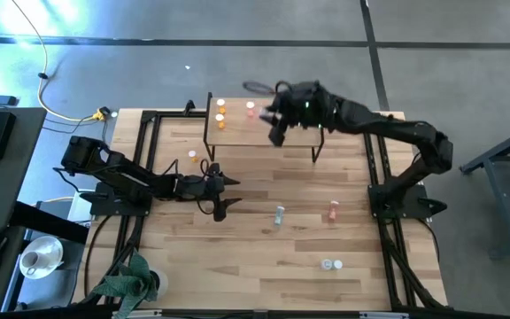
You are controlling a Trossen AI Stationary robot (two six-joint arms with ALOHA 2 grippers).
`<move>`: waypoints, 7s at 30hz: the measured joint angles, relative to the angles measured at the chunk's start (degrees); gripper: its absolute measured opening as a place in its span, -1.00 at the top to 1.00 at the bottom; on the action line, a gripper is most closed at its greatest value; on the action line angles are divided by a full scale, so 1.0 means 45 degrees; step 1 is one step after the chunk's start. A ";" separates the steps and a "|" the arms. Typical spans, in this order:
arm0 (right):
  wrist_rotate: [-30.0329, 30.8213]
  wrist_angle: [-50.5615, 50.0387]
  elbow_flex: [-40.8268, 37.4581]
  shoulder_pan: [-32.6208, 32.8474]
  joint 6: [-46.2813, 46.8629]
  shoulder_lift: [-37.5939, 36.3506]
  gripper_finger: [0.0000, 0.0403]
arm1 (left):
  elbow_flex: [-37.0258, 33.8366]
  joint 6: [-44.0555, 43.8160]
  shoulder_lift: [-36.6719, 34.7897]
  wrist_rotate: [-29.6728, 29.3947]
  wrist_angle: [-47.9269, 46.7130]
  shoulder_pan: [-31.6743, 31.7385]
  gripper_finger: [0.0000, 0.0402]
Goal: Pick and place medicine bottles onto shelf by color
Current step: Align the left pink pill bottle with the other pink pill bottle on the shelf, then adjust the white pill bottle, then align the right blue pill bottle with the other blue pill bottle on the shelf
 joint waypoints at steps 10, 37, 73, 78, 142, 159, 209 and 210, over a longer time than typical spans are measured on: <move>-0.0283 -0.3434 0.3651 -0.1431 0.1048 0.1976 0.47 | 0.0000 -0.0006 0.0000 0.0063 0.0148 0.0000 -0.31; -0.1418 -0.6165 0.6153 -0.1437 -0.0770 0.6382 0.47 | 0.0000 -0.0006 0.0000 0.0103 0.0009 -0.0005 -0.31; -0.1039 -0.6243 0.6298 -0.1440 -0.0787 0.6399 0.14 | 0.0000 -0.0002 0.0000 0.0103 0.0008 -0.0005 -0.31; -0.1044 -0.7554 0.7320 -0.1415 -0.0742 0.6345 0.14 | 0.0000 -0.0001 0.0000 0.0103 -0.0013 -0.0005 -0.31; -0.0314 -1.2454 0.8099 -0.0771 0.0492 0.6490 0.14 | 0.0005 -0.0001 0.0005 0.0103 -0.0281 -0.0005 -0.31; -0.0933 -1.4578 0.8099 0.1771 0.0615 0.5626 0.14 | 0.0005 -0.0046 0.0005 0.0103 -0.0624 -0.0005 -0.31; -0.0268 -0.9119 -0.5974 1.1889 1.1430 -0.1947 0.14 | 0.0005 -0.0376 0.0005 0.0331 -0.0950 -0.0019 -0.31; -0.0241 -0.8981 -0.5999 1.2223 1.1601 -0.1946 0.14 | 0.0005 -0.0378 0.0005 0.0331 -0.0952 -0.0019 -0.31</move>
